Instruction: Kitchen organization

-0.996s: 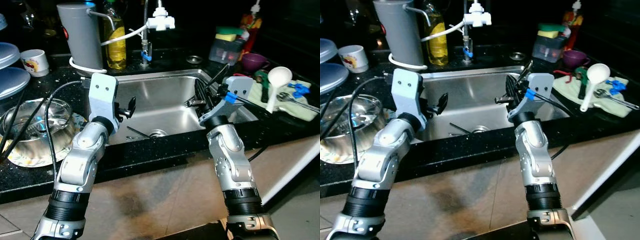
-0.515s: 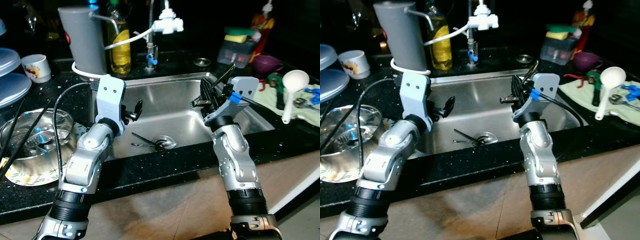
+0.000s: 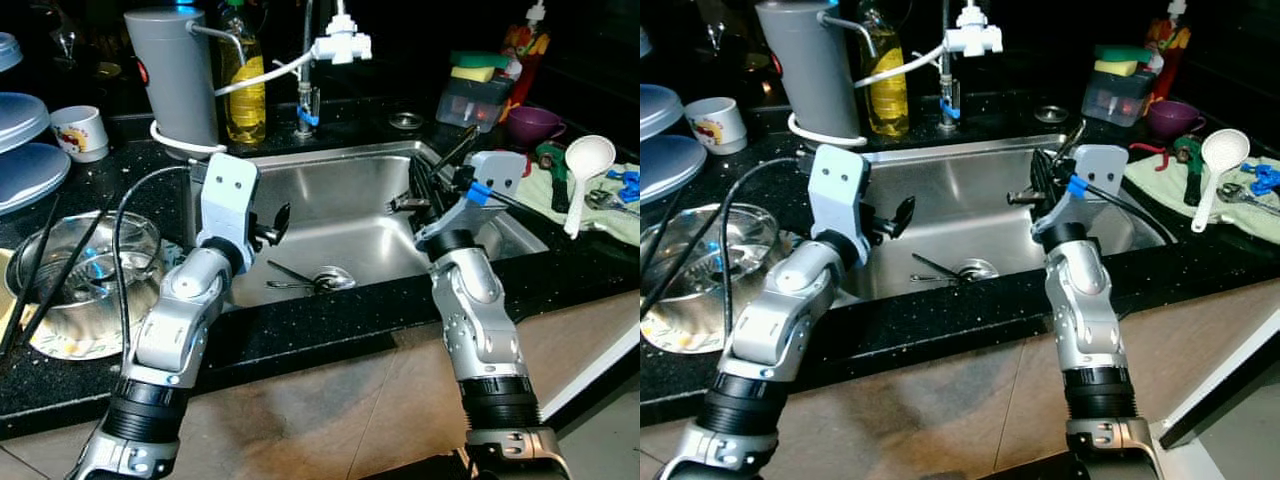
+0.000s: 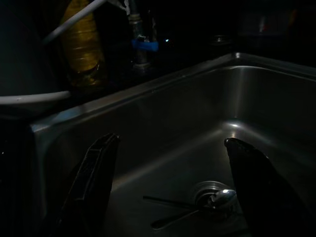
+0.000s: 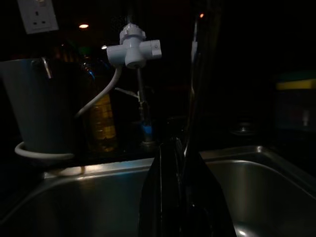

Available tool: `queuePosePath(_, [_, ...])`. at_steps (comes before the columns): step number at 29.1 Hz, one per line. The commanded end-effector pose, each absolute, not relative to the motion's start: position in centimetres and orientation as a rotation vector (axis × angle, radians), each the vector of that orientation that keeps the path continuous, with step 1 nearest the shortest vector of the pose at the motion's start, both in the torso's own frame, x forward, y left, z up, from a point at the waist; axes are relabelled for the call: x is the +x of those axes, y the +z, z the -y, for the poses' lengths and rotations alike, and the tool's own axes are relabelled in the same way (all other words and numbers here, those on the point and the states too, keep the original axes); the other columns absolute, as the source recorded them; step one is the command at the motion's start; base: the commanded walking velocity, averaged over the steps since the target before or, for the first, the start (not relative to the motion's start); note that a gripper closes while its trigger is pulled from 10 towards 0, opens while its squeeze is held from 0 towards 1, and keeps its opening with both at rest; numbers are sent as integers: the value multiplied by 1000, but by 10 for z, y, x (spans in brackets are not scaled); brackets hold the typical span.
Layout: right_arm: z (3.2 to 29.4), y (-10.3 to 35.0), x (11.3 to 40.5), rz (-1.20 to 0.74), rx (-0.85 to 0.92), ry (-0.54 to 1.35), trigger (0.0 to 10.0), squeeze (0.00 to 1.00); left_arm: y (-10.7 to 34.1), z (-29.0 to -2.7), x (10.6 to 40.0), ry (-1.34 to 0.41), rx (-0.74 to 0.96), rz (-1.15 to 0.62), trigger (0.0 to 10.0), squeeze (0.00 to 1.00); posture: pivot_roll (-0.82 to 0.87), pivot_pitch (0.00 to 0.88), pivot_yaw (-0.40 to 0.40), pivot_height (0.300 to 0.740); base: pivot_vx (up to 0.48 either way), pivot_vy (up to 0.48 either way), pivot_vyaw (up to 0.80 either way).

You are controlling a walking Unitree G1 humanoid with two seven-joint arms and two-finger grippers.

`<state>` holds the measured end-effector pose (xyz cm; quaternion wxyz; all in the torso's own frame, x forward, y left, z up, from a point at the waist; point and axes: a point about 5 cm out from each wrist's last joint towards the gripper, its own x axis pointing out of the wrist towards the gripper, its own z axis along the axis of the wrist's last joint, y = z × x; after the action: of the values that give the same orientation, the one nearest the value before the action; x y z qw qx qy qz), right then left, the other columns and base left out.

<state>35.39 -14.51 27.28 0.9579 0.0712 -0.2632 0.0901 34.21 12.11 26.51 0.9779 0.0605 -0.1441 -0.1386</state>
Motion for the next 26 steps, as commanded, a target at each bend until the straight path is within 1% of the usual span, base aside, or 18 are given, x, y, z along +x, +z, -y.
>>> queuePosePath(1, [149,274,352,541,142,169,10000,0,265,-121,343,-282,132,286,10000,0,-64,136,-2,740,0,-480,0])
queuePosePath(18, [148,276,352,546,161,178,10000,0,267,-128,345,-228,117,297,10000,0,-62,139,-3,740,0,0,0])
queuePosePath(26, [147,277,353,547,161,183,10000,0,266,-129,345,-230,130,290,10000,0,-60,136,-5,740,0,0,0])
